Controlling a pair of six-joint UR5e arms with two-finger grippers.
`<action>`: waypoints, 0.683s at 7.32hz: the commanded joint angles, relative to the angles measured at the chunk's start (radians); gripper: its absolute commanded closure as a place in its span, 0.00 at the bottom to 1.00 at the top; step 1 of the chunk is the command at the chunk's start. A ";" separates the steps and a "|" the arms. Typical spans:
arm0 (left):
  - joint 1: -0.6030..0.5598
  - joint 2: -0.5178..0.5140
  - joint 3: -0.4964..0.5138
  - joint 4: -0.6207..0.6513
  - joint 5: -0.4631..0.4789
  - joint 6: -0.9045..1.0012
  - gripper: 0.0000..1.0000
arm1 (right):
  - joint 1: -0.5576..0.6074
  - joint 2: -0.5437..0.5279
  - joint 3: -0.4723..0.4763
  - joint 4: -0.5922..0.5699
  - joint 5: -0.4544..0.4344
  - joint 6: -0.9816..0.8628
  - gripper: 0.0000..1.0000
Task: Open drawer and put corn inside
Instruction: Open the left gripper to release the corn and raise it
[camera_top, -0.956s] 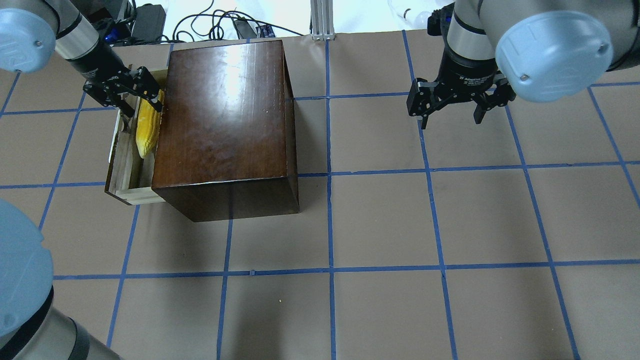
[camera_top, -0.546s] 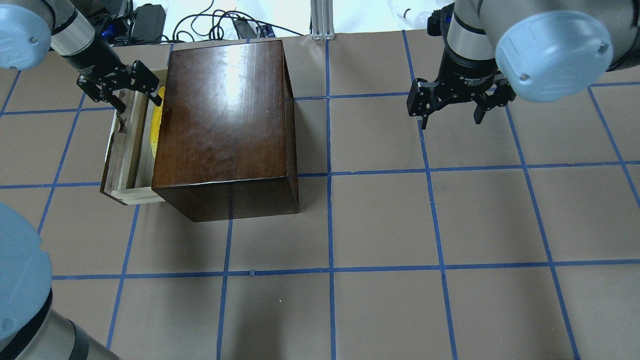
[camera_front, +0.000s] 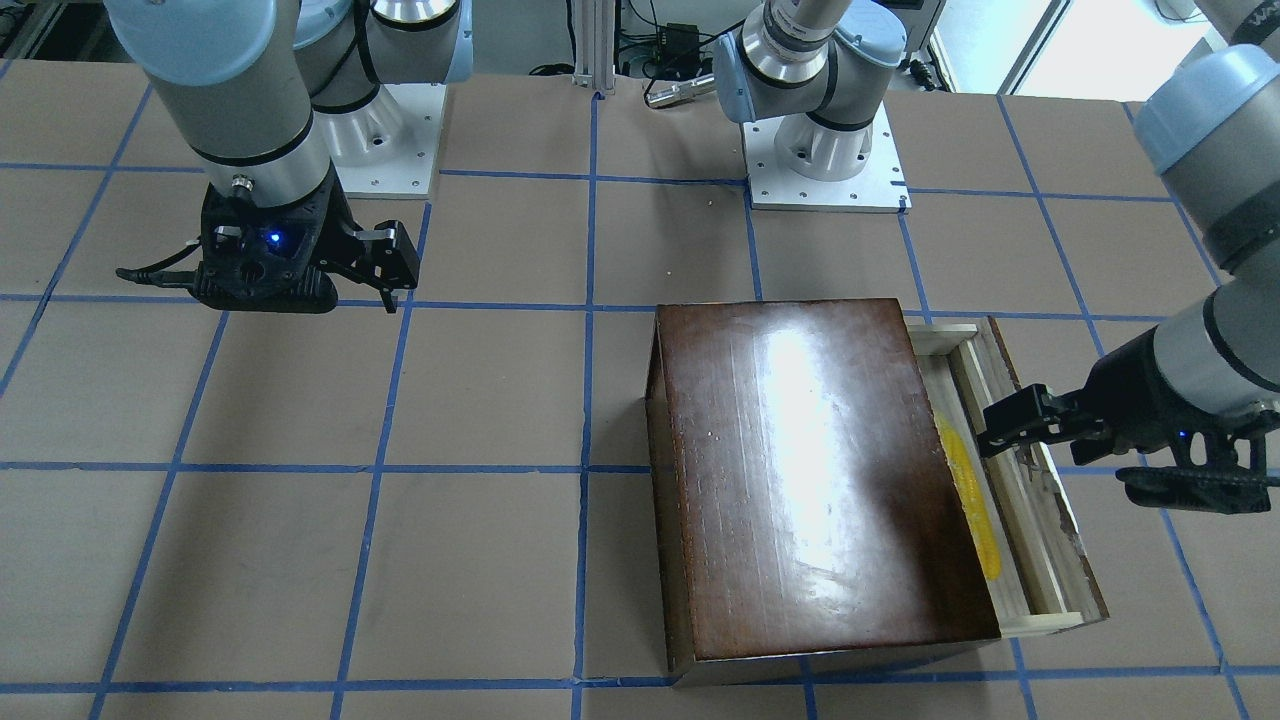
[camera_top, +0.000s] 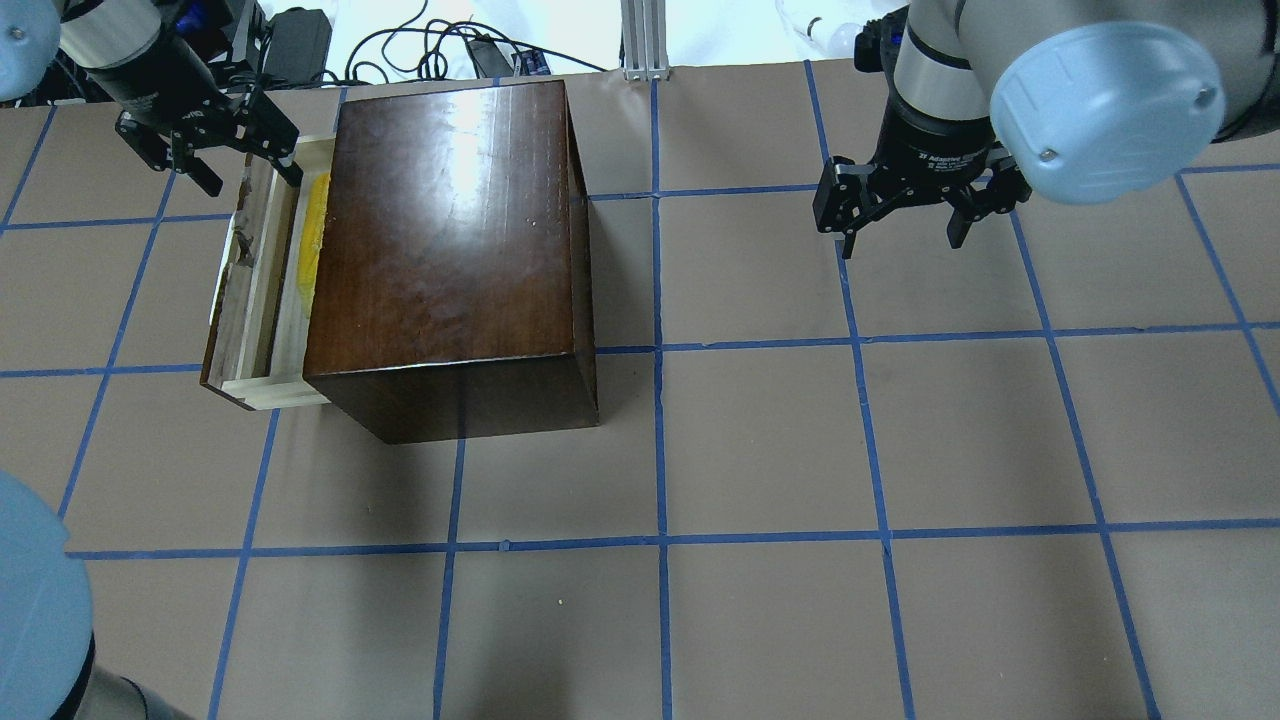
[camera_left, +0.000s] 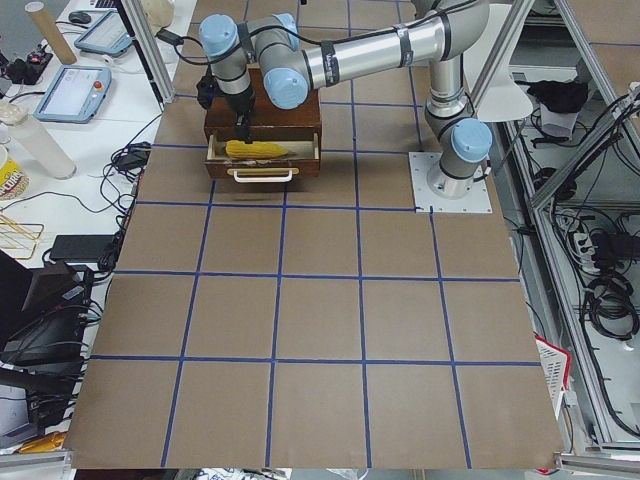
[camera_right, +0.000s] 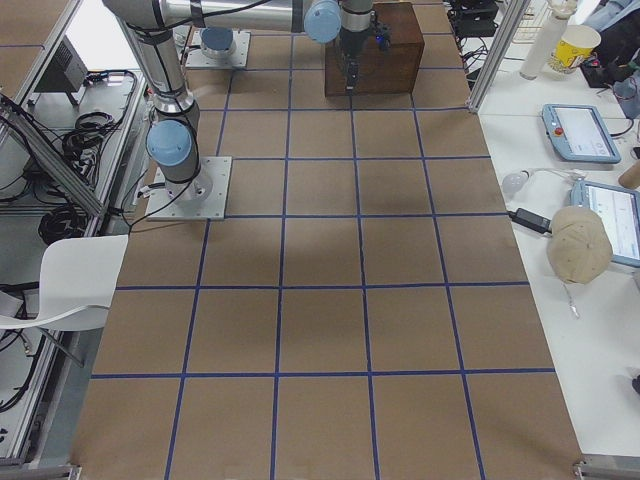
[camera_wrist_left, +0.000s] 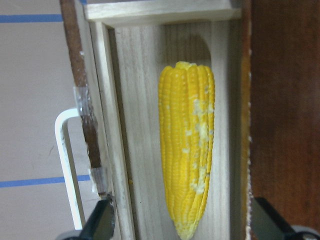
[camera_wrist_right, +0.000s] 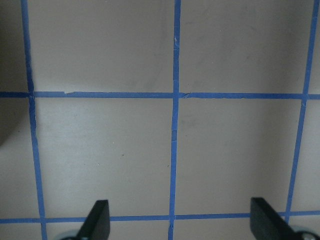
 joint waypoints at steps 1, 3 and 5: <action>-0.069 0.057 0.019 -0.060 0.003 -0.053 0.00 | 0.000 0.000 0.000 0.000 0.002 0.000 0.00; -0.141 0.068 0.004 -0.080 0.012 -0.139 0.00 | 0.000 0.000 0.000 0.001 0.003 0.000 0.00; -0.227 0.126 -0.039 -0.080 0.108 -0.150 0.00 | 0.000 -0.001 0.000 0.001 0.002 0.000 0.00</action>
